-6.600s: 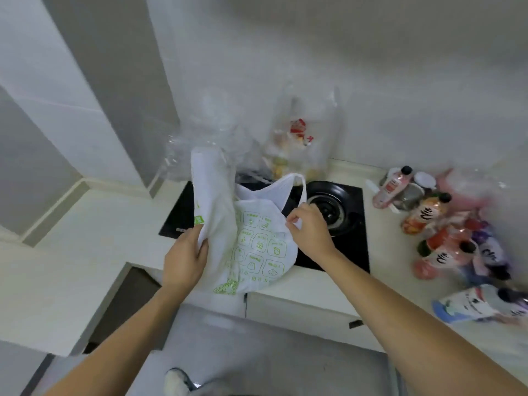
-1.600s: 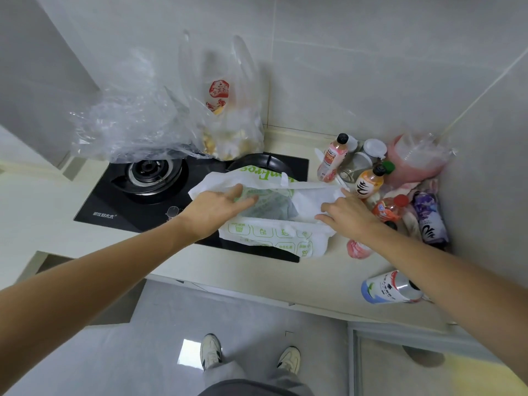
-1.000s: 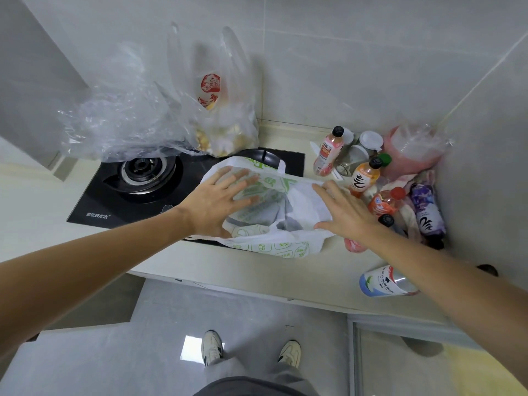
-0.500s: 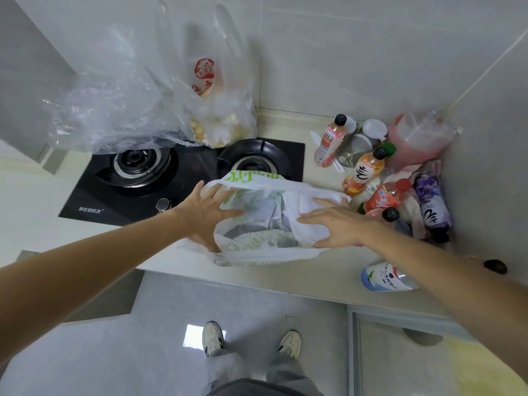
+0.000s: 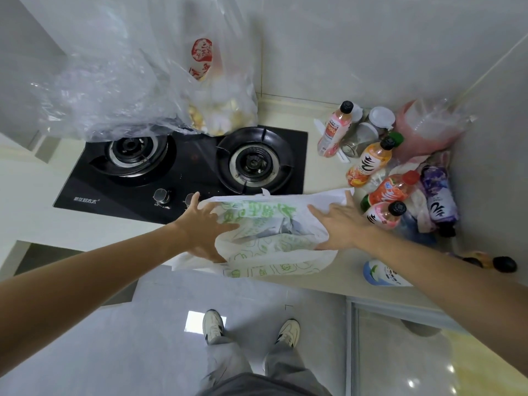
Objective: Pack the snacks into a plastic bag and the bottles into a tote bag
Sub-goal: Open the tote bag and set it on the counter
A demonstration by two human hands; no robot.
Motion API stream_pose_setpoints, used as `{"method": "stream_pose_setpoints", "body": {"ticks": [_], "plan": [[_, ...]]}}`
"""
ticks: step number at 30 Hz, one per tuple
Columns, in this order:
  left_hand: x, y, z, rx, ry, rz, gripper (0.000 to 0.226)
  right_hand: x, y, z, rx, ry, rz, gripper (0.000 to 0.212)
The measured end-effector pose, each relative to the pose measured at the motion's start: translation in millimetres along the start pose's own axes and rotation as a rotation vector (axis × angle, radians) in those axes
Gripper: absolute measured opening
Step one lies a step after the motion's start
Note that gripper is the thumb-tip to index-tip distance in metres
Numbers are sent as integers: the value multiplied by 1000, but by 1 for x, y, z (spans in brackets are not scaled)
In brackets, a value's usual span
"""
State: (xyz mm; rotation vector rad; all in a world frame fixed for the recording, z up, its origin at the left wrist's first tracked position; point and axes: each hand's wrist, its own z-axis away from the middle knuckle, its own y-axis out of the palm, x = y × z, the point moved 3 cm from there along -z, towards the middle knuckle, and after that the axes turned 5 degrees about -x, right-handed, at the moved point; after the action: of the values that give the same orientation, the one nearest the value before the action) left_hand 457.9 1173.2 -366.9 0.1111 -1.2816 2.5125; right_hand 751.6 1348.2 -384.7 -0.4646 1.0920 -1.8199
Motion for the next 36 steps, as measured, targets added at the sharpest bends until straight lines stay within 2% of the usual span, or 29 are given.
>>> {"method": "stream_pose_setpoints", "body": {"ticks": [2,3,5,8,10,12,18,22,25,28,33,36], "plan": [[-3,-2,0,-26,-7,-6,102,0,1,0,-24,13,-6,122],[-6,-5,-1,-61,-2,2,102,2,2,0,-42,6,-42,117],[-13,-10,-3,-140,48,40,100,7,6,-2,-84,-57,-149,93],[-21,-5,-12,-205,150,107,77,21,18,-7,-127,-153,-281,54],[-22,6,-17,-184,138,128,67,27,29,-8,-122,-142,-323,36],[-22,16,-20,-163,105,133,67,27,39,-11,-130,-118,-316,25],[-30,28,-32,-206,-9,143,78,26,50,-15,-70,-41,-361,52],[-40,26,-42,-250,-141,134,72,29,53,-15,-144,8,-368,49],[-48,24,-50,-285,-205,165,58,34,56,-13,-178,97,-327,56],[-52,23,-60,-286,-257,161,60,40,57,-10,-247,141,-315,38],[-57,24,-73,-229,-300,91,32,43,69,-11,-187,216,-298,88],[-60,24,-74,-220,-294,85,58,41,74,-11,-149,197,-287,105]]}}
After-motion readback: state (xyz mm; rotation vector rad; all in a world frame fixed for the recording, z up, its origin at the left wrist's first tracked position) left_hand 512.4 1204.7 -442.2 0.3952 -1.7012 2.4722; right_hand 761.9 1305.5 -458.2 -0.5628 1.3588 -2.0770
